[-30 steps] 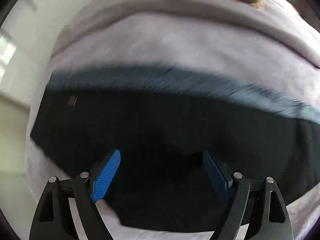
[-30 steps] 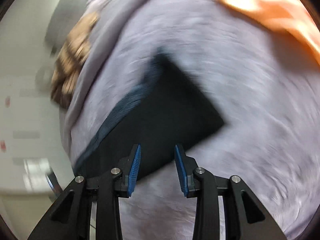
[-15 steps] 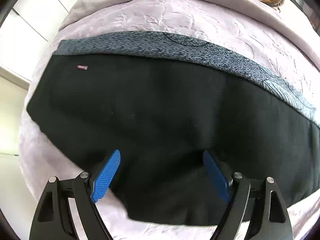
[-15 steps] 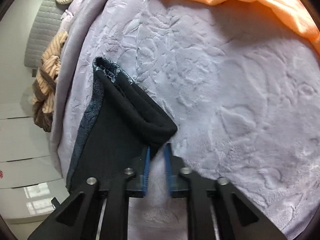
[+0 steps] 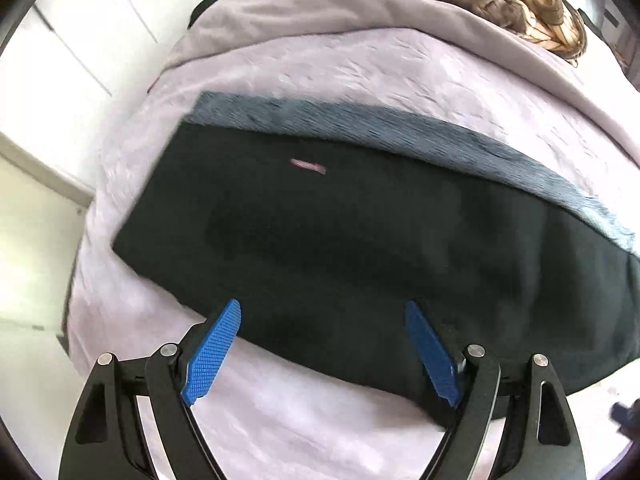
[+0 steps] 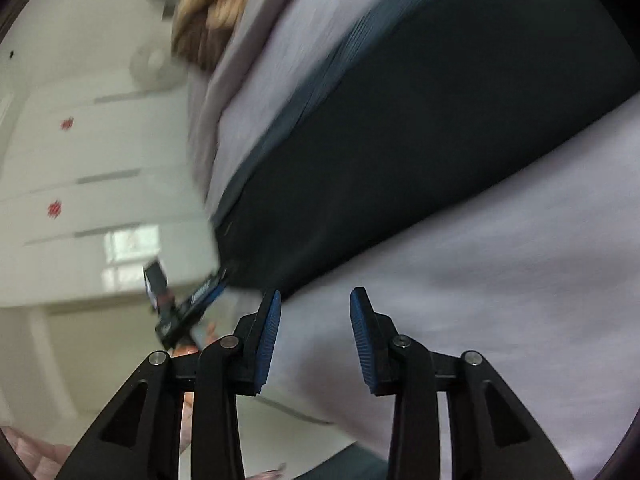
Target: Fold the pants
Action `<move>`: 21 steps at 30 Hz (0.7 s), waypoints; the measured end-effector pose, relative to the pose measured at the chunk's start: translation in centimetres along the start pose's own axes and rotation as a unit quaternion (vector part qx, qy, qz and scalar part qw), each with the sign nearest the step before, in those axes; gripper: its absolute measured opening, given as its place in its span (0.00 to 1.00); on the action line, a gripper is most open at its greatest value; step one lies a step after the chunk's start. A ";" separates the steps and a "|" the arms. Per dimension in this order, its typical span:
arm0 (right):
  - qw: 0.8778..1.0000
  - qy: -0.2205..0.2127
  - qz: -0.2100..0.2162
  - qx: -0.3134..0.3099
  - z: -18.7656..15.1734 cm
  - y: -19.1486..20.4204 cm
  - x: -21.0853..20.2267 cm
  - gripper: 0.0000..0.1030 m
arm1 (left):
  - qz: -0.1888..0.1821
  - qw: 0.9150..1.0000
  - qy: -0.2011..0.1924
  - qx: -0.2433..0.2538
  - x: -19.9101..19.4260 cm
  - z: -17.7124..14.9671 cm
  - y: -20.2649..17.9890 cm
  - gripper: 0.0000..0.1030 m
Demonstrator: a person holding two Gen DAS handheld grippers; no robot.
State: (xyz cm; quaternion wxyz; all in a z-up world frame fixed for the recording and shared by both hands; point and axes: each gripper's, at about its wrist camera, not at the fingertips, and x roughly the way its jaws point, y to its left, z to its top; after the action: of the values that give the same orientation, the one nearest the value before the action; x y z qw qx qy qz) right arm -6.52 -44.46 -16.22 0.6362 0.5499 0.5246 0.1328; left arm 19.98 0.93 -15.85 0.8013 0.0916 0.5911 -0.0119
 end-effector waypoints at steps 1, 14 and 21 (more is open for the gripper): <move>1.000 0.017 0.011 0.003 -0.5 1.0 3.2 0.39 | 0.004 1.000 -0.004 0.014 0.5 0.5 1.2 0.83; 0.999 -0.044 0.011 0.017 -2.0 5.5 13.4 0.07 | -0.016 0.997 -0.013 0.076 5.9 0.9 6.4 0.90; 0.998 -0.019 -0.046 0.031 -3.0 2.9 13.0 0.11 | -0.036 0.996 -0.010 0.076 3.0 -0.1 5.5 0.90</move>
State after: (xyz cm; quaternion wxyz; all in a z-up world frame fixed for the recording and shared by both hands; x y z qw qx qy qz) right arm -2.40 -32.06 -20.09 0.6341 0.5471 0.5410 0.0764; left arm 21.53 6.58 -18.02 0.7968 0.1308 0.5837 -0.0860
